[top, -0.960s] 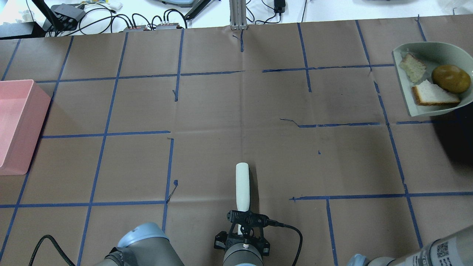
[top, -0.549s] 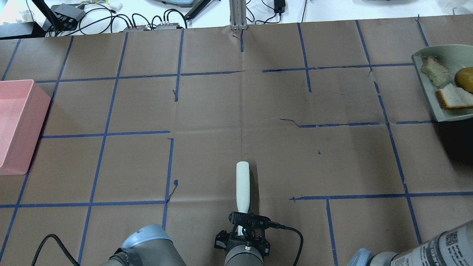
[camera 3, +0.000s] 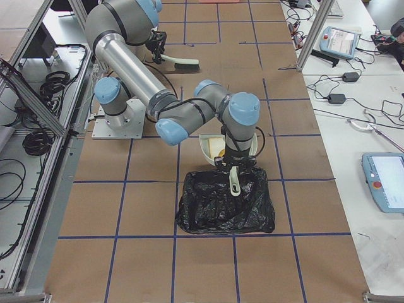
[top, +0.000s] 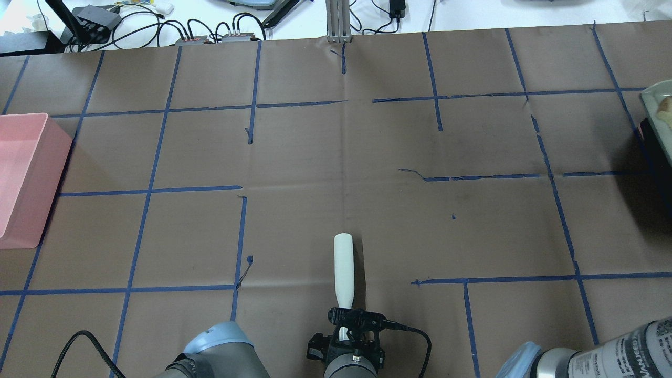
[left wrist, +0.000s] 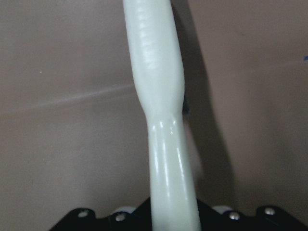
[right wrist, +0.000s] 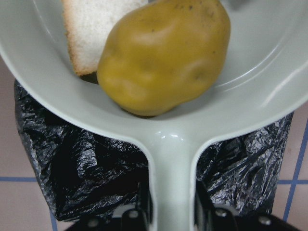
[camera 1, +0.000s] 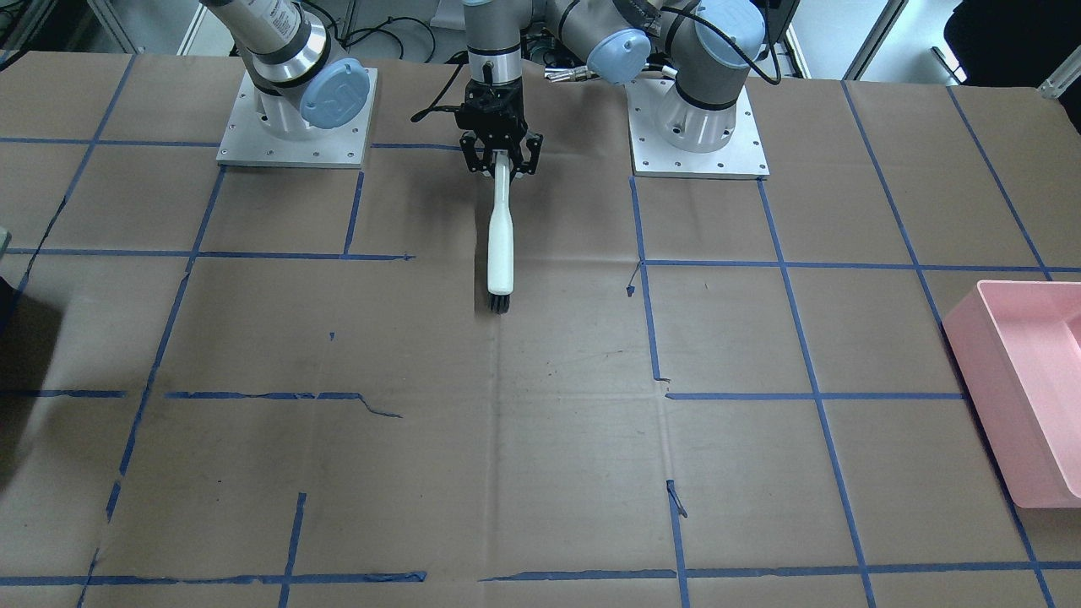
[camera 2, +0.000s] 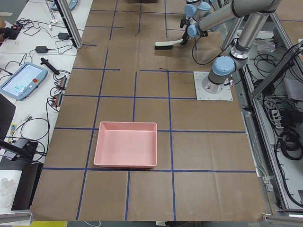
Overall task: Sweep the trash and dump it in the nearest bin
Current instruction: 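Carry the loaded dustpan with the right gripper over the black bin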
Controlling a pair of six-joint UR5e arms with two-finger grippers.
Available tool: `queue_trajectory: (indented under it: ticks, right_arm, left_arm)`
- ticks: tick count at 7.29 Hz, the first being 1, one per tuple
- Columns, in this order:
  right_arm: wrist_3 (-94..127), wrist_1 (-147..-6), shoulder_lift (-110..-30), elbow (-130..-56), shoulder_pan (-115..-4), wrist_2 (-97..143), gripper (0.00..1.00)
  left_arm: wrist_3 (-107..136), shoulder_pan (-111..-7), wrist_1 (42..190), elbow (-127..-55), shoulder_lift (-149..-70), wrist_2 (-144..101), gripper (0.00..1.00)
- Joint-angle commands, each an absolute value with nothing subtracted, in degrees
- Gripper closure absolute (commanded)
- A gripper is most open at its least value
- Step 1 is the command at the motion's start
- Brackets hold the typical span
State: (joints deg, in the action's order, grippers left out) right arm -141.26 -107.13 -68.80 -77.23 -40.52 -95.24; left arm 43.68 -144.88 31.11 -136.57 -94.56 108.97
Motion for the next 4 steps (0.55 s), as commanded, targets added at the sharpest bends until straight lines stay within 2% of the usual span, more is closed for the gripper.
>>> queue_trajectory:
  ticks: [1,3,4]
  right_arm:
    - [-145.97,-107.40,-66.99,-74.11,-36.23,-95.19,1.00]
    - [-149.58,-108.19,-60.68,-66.67,-32.71,-95.01,1.00]
    - [-150.29,-107.93,-57.08,-61.57,-32.35,-95.36,1.00]
  left_arm:
    - [44.38,-145.11,31.11,-136.49,-95.10,108.98,0.91]
    - [44.47,-145.11,31.11,-136.58,-95.10,108.81,0.76]
    - [44.47,-145.02,31.11,-136.58,-95.10,108.72,0.73]
